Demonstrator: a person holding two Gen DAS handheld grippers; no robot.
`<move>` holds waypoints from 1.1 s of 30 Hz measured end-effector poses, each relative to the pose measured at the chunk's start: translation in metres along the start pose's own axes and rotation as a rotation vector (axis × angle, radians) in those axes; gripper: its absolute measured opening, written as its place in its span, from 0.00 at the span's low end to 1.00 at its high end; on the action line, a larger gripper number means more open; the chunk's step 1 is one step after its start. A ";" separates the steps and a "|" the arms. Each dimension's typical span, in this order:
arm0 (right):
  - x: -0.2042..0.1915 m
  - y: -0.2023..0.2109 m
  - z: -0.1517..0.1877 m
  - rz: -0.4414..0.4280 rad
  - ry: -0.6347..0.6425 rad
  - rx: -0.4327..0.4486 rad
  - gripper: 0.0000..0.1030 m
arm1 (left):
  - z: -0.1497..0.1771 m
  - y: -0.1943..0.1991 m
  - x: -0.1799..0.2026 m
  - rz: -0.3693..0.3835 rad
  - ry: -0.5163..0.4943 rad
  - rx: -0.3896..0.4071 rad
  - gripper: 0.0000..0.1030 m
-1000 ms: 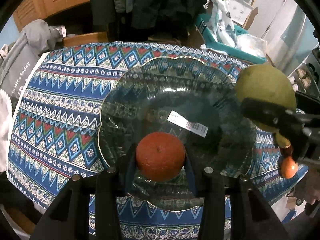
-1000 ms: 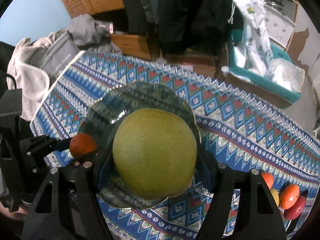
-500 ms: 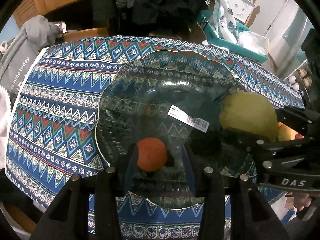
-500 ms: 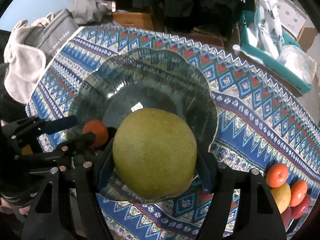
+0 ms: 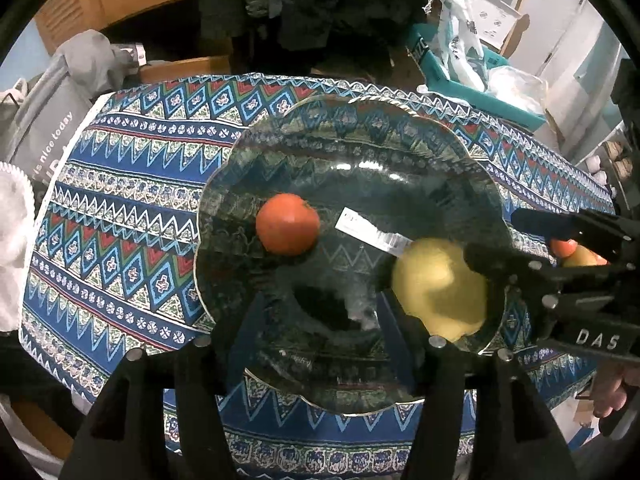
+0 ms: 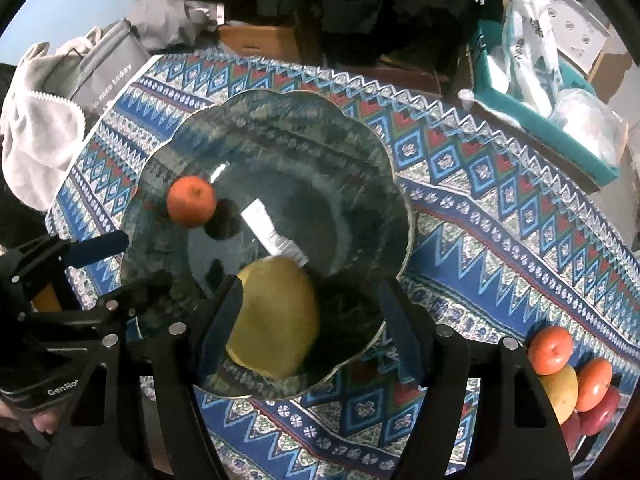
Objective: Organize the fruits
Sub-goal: 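Lower the orange into the glass bowl and open the left tool while the right tool releases the pomelo there, then withdraw both open tools from the glass bowl back toward the fruit pile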
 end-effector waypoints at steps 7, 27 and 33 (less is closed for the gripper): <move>0.012 0.022 0.000 0.034 -0.038 0.064 0.70 | 0.000 0.019 0.005 -0.028 -0.002 0.053 0.75; 0.035 0.124 0.017 0.093 -0.131 0.287 0.70 | -0.001 0.081 0.039 -0.004 -0.109 0.209 0.78; 0.042 0.146 0.028 0.128 -0.133 0.331 0.73 | -0.001 0.090 0.058 0.065 -0.156 0.200 0.78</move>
Point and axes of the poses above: each gripper's, at about its wrist camera, not at the fingertips, and y roughly against the way its jaws point, x to its right, z to its underside, the point moved 2 cm from there along -y, roughly the way its jaws point, and after that the axes turned 9 degrees about -x, right-handed, at the moved point
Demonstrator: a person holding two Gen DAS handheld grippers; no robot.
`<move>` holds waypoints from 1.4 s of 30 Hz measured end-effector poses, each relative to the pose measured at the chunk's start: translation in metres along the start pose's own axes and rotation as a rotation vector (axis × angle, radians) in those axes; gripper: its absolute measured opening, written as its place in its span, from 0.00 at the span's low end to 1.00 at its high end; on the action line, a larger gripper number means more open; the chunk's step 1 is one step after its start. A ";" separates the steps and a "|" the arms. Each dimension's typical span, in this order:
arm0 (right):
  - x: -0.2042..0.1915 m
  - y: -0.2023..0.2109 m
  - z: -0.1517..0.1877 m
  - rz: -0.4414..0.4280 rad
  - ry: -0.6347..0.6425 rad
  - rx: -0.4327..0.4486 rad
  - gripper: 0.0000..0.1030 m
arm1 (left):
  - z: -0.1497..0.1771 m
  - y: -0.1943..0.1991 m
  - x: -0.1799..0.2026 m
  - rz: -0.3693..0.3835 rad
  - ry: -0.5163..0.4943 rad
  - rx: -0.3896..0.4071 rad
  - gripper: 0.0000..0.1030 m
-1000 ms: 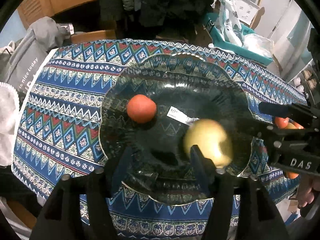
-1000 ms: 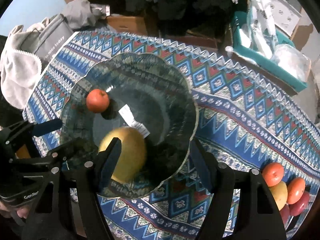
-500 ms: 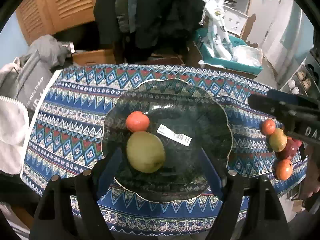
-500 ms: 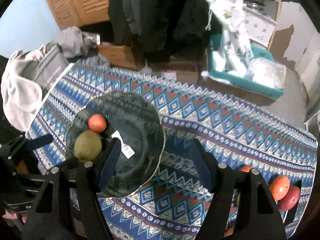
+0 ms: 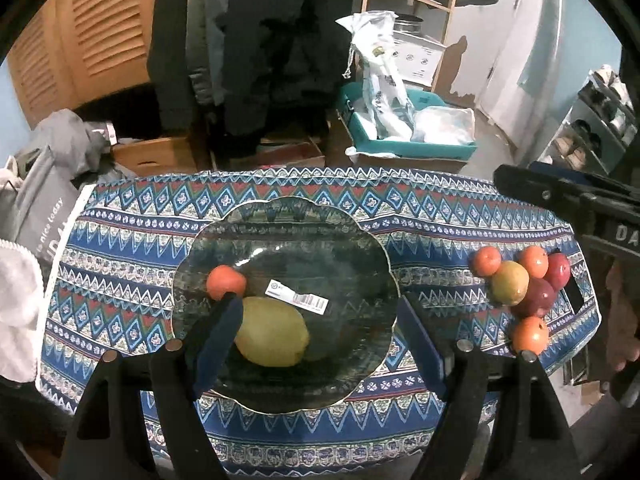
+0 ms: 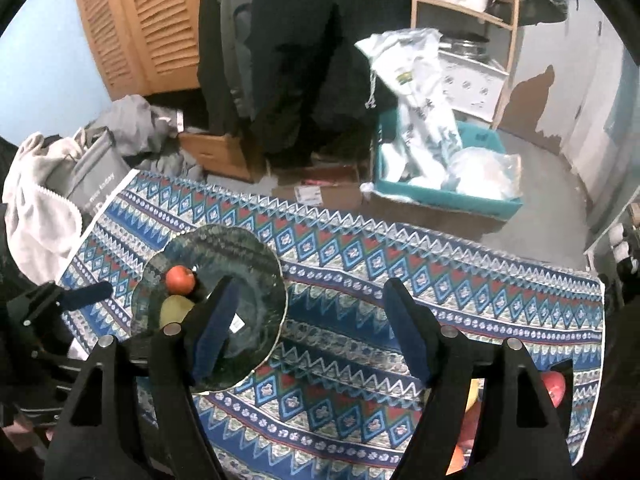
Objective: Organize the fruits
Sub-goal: 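Withdraw both open tools from the glass bowl back toward the fruit pile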
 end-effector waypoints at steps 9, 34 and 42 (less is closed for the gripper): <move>0.023 0.039 0.006 0.026 -0.021 0.060 0.73 | -0.011 0.026 0.032 -0.005 -0.049 0.070 0.78; 0.142 0.129 0.063 0.178 -0.161 0.155 0.73 | -0.030 0.056 0.144 0.047 -0.199 0.141 0.78; 0.177 0.144 0.086 0.220 -0.211 0.164 0.76 | -0.032 0.045 0.171 0.068 -0.217 0.102 0.78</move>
Point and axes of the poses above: each gripper's, at about its wrist camera, not at the fingertips, and y roughly against the way its jaws point, x to its right, z to its underside, the point moved 2 cm from there along -y, roughly the way its jaws point, and after that the axes turned 9 degrees about -x, right-handed, at the moved point
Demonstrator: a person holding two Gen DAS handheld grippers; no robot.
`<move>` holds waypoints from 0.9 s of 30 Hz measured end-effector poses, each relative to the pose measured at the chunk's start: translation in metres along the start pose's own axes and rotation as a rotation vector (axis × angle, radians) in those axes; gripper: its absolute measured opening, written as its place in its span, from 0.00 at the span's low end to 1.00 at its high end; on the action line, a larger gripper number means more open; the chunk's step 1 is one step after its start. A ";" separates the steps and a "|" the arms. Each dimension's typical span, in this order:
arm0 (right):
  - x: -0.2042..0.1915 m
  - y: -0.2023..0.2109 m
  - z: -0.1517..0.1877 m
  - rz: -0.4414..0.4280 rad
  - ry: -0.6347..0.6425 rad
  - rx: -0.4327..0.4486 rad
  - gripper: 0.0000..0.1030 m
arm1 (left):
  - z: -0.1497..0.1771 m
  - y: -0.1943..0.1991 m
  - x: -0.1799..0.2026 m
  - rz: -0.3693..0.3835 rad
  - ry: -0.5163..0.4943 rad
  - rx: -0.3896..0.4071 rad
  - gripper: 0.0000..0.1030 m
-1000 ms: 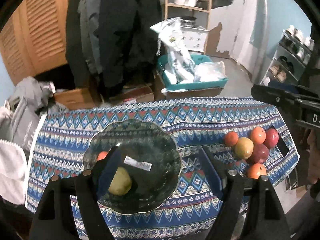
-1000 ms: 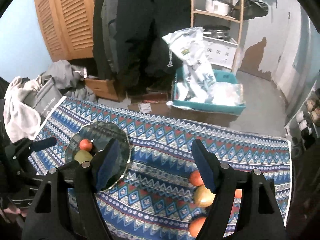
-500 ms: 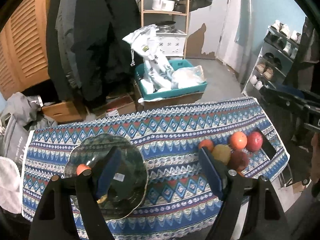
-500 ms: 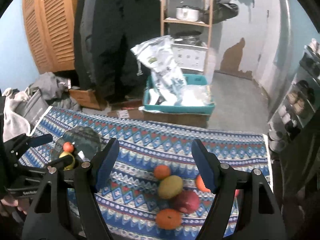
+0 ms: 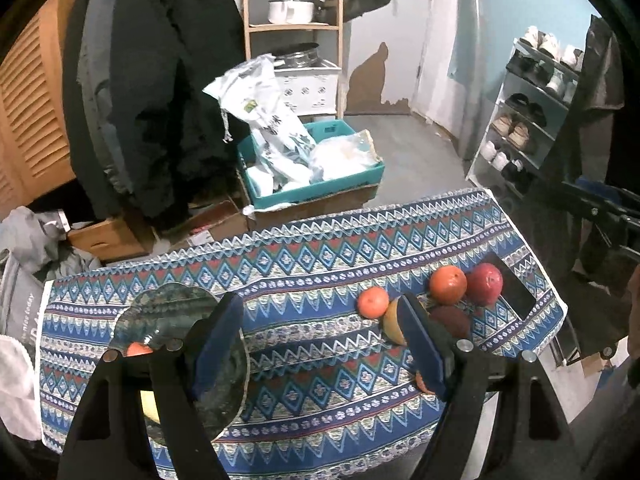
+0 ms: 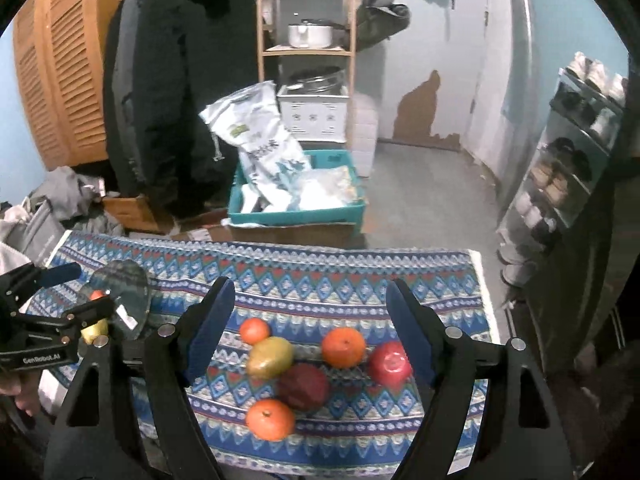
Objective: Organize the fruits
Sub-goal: 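Withdraw both open tools from the glass bowl back toward the fruit pile, then close the left tool on a large orange while the right tool moves to a red apple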
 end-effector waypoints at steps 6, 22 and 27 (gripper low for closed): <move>0.027 0.003 0.009 0.027 -0.046 -0.005 0.76 | -0.002 -0.014 0.018 0.031 -0.032 -0.024 0.78; 0.074 -0.023 0.041 0.069 -0.109 -0.096 0.76 | 0.013 -0.068 0.070 0.082 -0.120 -0.164 0.78; 0.085 -0.045 0.059 0.063 -0.129 -0.159 0.76 | 0.026 -0.094 0.084 0.090 -0.133 -0.228 0.78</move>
Point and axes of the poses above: each gripper's, at about its wrist camera, not at the fingertips, and y roughly against the way its jaws point, x to its right, z to its underside, the point moved 2 cm from there along -y, roughly the way its jaws point, and after that the axes turned 9 degrees about -x, right-handed, at the moved point
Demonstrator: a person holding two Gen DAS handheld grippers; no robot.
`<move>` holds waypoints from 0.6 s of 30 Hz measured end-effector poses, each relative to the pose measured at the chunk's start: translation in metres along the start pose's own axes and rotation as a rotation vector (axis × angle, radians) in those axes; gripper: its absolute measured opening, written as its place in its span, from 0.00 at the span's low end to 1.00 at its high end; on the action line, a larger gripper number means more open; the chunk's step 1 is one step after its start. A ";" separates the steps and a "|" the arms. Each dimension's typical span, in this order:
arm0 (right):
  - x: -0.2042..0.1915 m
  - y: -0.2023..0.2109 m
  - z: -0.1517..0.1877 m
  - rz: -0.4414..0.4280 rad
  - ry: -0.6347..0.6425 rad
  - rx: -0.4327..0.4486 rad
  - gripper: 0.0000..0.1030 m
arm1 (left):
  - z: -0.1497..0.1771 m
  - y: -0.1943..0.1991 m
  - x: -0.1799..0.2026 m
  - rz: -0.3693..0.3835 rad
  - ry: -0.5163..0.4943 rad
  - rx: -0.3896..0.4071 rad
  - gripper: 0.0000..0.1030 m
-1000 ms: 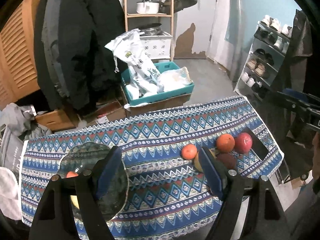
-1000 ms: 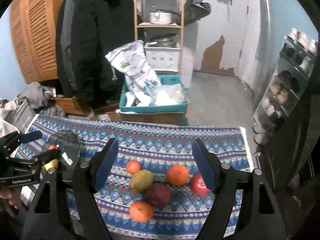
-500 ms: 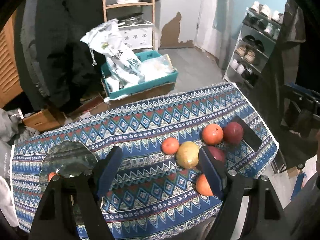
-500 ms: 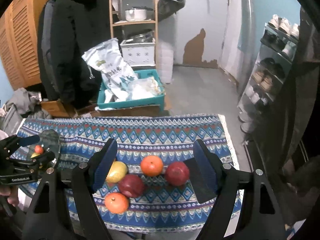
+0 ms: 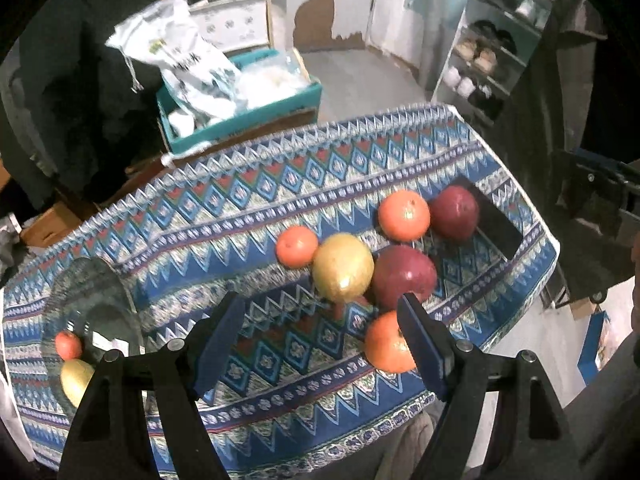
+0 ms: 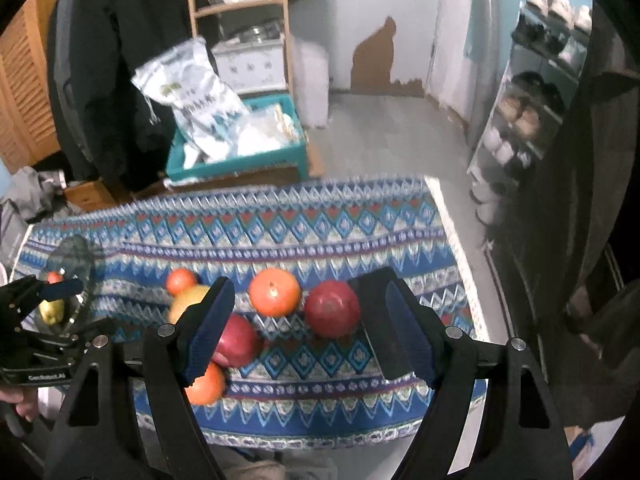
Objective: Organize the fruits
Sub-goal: 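Close the left tool on a large orange while the right tool moves to a red apple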
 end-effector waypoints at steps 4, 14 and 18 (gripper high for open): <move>0.008 -0.026 0.014 0.018 -0.007 -0.074 0.76 | 0.006 -0.021 0.007 0.031 0.013 -0.059 0.78; 0.019 -0.062 0.038 0.039 -0.012 -0.175 0.76 | 0.015 -0.062 0.031 0.068 0.013 -0.133 0.78; 0.022 -0.073 0.043 0.043 -0.017 -0.211 0.76 | 0.021 -0.078 0.036 0.090 0.027 -0.186 0.78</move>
Point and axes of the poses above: each gripper's, at about its wrist camera, not at the fingertips, and y roughly against the way its jaws point, x to its right, z to its underside, the point moved 2 cm from there along -y, roughly the way its jaws point, and after that the axes turned 9 degrees about -x, right-handed, at the moved point
